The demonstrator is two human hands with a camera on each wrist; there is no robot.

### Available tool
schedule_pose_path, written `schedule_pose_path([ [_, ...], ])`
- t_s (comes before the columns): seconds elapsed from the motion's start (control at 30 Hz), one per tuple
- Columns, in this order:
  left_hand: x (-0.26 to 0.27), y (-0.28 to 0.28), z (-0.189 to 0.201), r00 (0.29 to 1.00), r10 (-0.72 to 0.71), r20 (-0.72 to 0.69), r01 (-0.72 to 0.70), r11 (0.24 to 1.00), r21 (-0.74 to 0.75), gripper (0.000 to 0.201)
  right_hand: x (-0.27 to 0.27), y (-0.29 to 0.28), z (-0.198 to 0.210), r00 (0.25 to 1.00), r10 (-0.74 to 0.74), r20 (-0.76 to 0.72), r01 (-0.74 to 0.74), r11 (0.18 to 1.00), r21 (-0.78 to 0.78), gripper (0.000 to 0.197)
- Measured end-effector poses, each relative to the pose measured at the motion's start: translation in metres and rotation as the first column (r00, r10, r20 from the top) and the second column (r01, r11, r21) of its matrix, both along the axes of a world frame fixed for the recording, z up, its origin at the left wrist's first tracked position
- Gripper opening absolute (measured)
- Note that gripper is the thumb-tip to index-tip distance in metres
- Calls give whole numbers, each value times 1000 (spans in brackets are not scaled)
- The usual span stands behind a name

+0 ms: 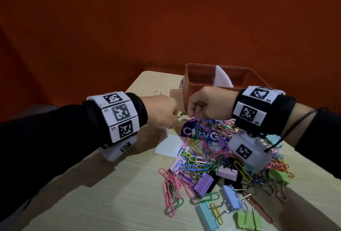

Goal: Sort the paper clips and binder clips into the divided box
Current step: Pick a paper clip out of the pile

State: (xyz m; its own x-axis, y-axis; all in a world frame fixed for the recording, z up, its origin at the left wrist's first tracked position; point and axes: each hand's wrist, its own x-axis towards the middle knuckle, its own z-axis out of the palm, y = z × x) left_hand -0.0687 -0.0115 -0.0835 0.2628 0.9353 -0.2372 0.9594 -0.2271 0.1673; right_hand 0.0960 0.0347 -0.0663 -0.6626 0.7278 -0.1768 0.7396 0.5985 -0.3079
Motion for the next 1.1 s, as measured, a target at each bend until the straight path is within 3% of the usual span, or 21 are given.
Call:
schedule_pose_path([
  [0.27, 6, 3, 1, 983, -83, -163, 92, 995, 48, 17, 1, 5, -3, 991, -37, -132, 19, 991, -135, 25],
  [0.43, 4, 7, -2, 983, -76, -169, 80, 997, 20, 10, 4, 5, -2, 984, -57, -172, 37, 993, -116, 31],
  [0.53, 2, 9, -4, 986, -54, -158, 51, 998, -23, 20, 5, 6, -5, 967, -114, -227, 75, 982, -172, 40],
  [0.63, 2, 8, -6, 986, -48, -158, 38, 997, -67, 23, 4, 9, -8, 945, -159, -286, 102, 973, -205, 35],
  [0.73, 1, 6, -5, 986, -76, -148, 65, 995, -75, 13, 6, 6, -6, 976, -104, -192, 89, 992, -84, 20],
  [0.83, -3, 5, 2, 990, -78, -119, 75, 997, -33, 7, 7, -2, -4, 998, 13, -68, -14, 1000, -7, 14],
  [0.97, -13, 8, 11, 991, -51, -124, 46, 998, -38, 11, 1, -8, -4, 983, 70, 172, -84, 994, 72, 26],
  [1.1, -17, 9, 8, 990, -49, -136, 41, 997, -62, 12, -7, -11, -5, 961, 113, 254, -130, 990, 52, 32],
])
